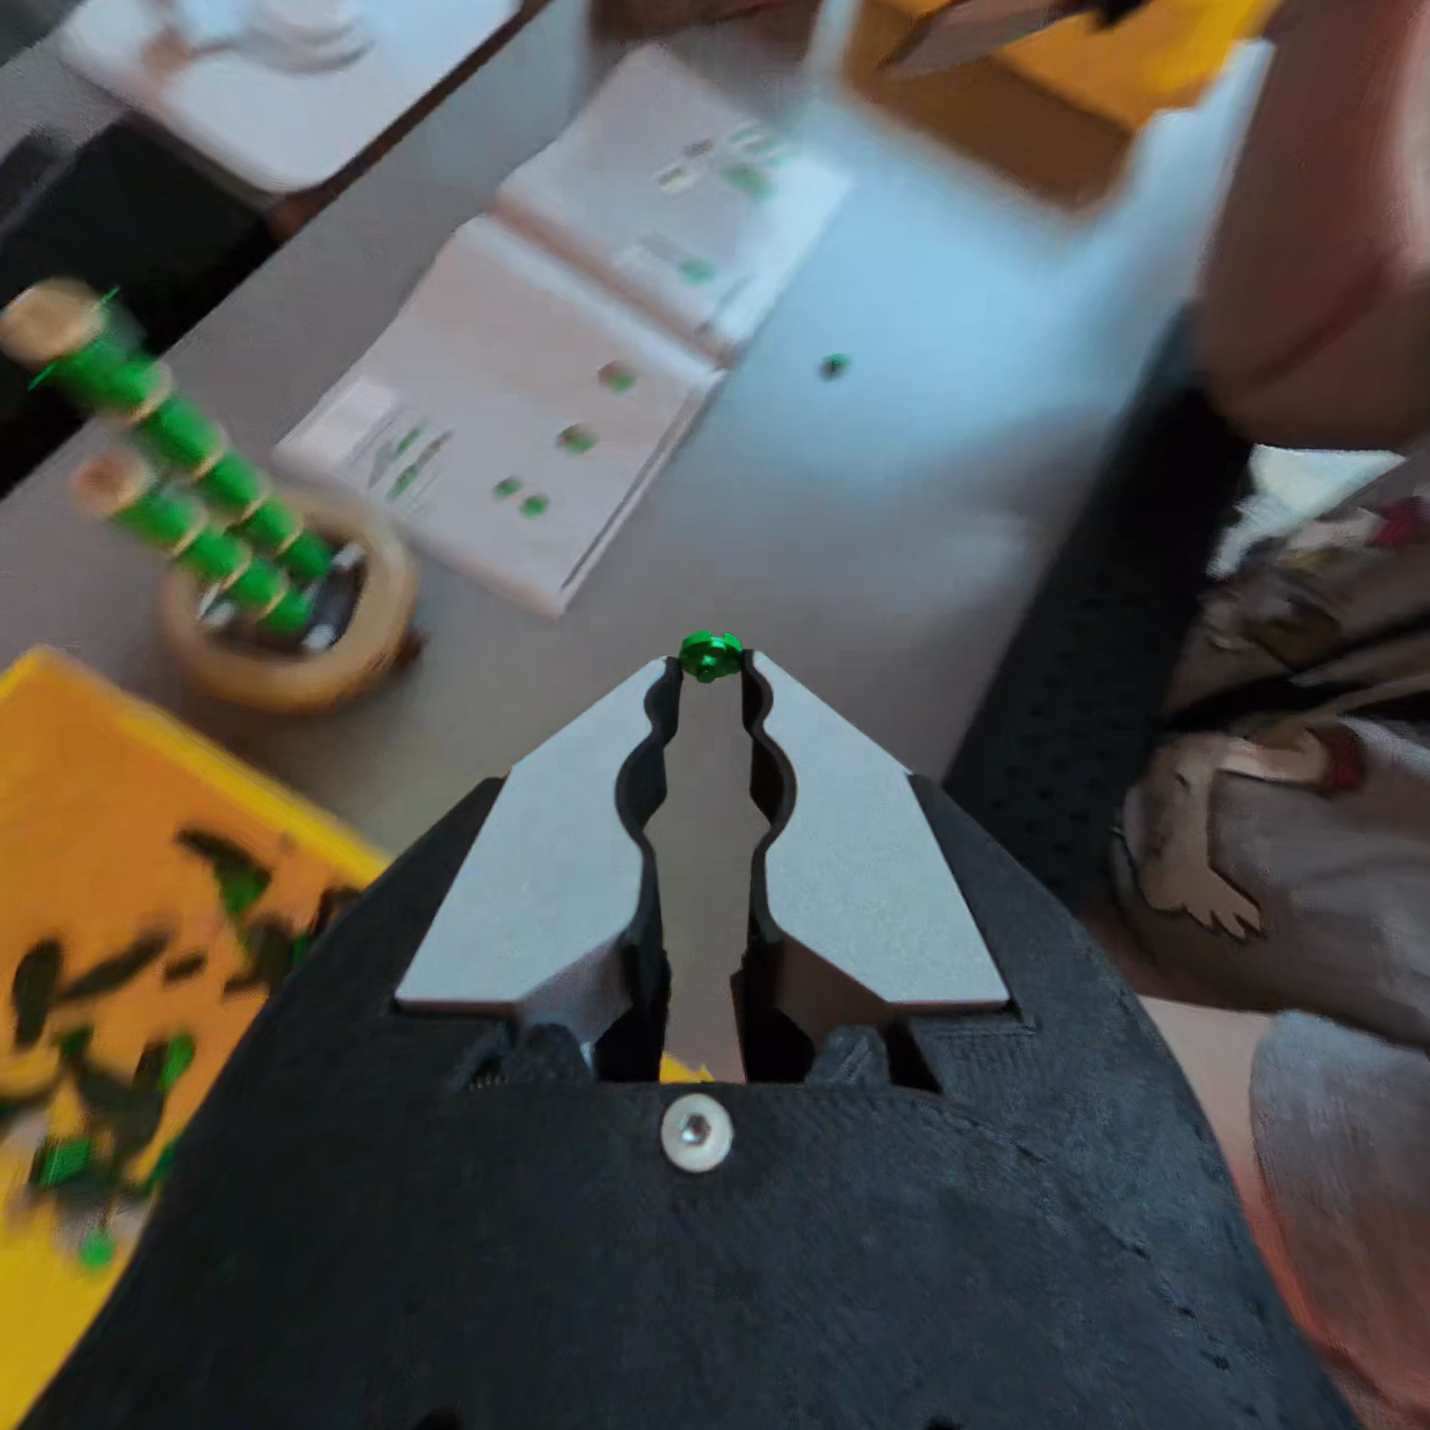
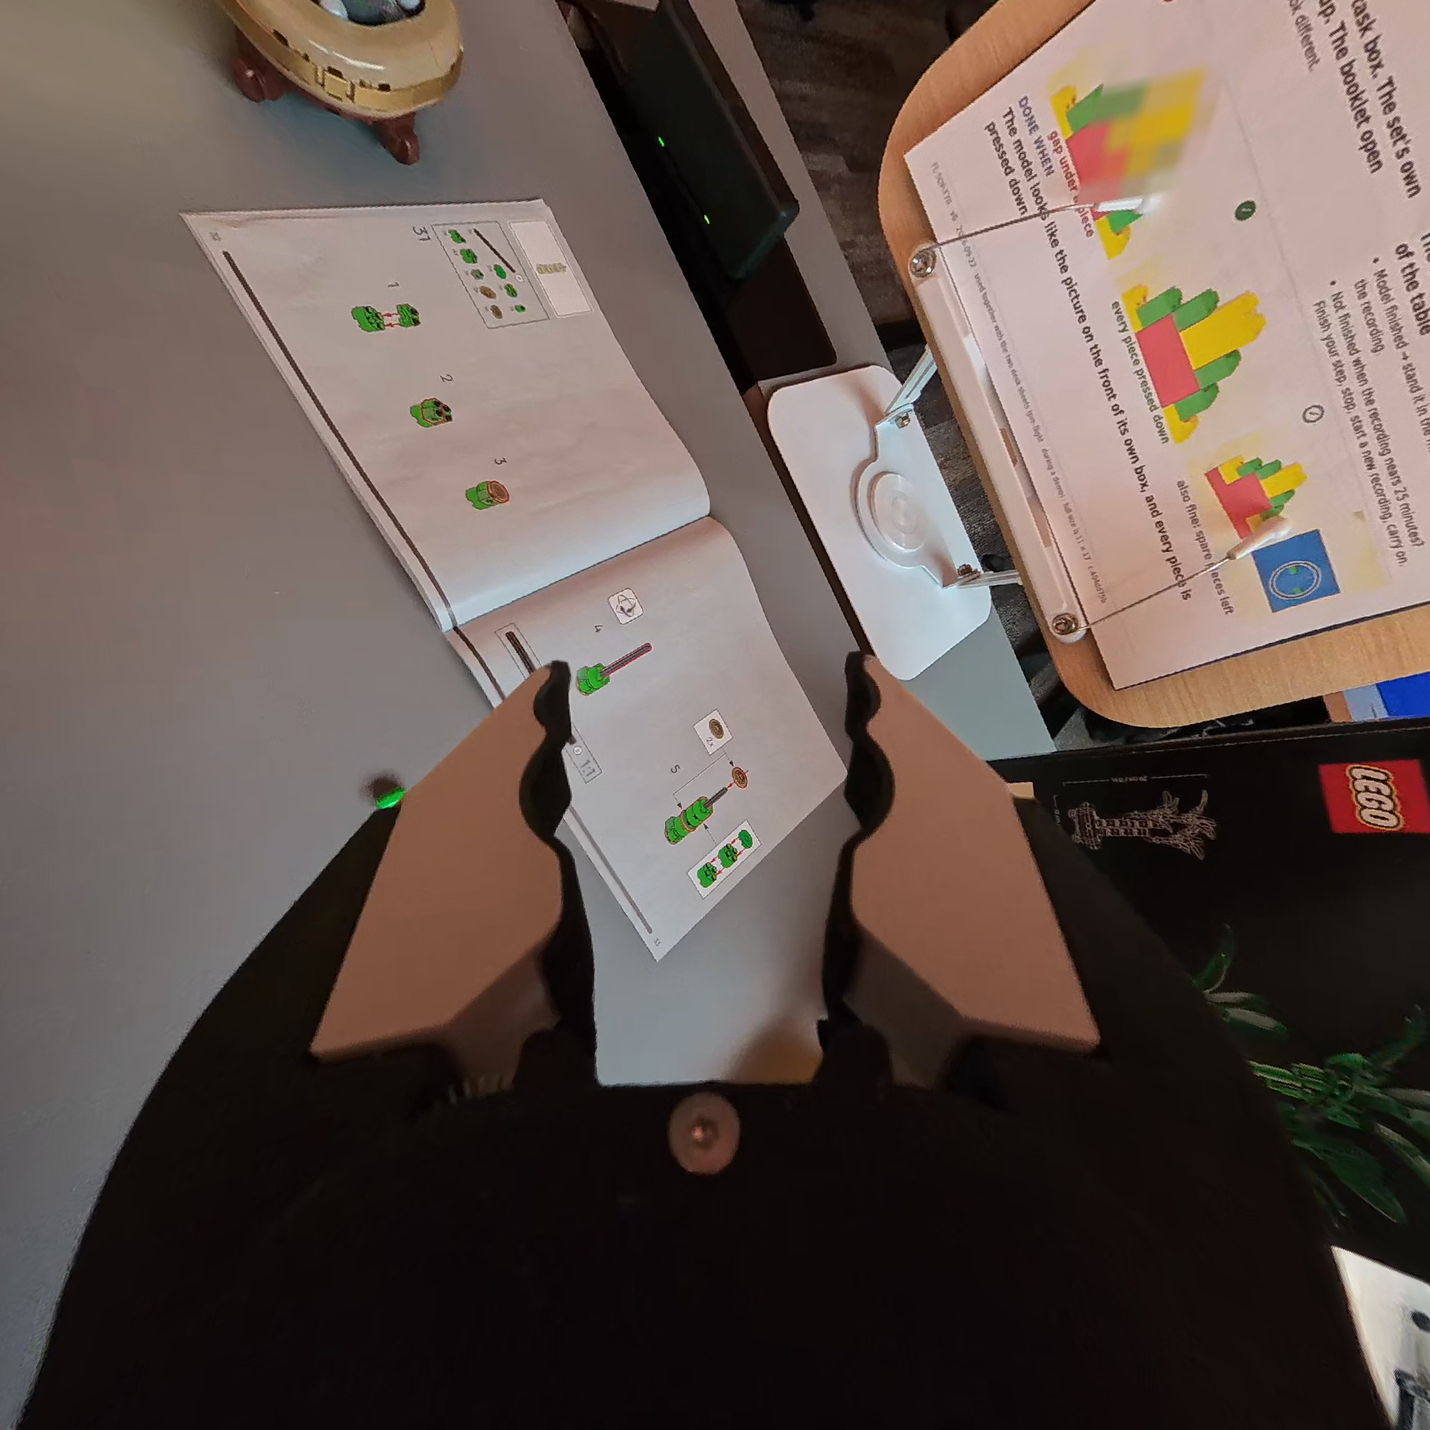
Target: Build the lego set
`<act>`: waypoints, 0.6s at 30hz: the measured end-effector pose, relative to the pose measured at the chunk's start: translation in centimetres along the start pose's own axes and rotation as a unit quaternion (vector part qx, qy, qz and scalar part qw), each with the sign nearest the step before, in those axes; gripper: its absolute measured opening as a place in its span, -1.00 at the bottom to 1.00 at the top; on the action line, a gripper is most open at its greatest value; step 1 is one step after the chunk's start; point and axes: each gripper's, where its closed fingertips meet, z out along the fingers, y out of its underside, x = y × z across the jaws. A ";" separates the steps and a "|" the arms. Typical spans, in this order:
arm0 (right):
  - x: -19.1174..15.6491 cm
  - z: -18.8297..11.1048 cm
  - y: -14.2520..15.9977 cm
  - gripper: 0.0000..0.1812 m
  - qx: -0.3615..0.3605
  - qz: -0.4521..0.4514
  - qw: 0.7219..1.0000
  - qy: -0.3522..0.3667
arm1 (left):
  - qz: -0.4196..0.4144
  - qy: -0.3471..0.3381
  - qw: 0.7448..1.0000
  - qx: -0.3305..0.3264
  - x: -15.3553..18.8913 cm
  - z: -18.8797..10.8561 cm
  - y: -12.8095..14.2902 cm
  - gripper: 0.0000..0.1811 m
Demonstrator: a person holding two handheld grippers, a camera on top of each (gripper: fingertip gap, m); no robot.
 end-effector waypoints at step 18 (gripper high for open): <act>0.3 -2.5 -0.5 -0.21 0.015 -0.006 1.000 0.006 | 0.065 0.125 0.988 -0.057 5.0 8.6 -4.0 -0.84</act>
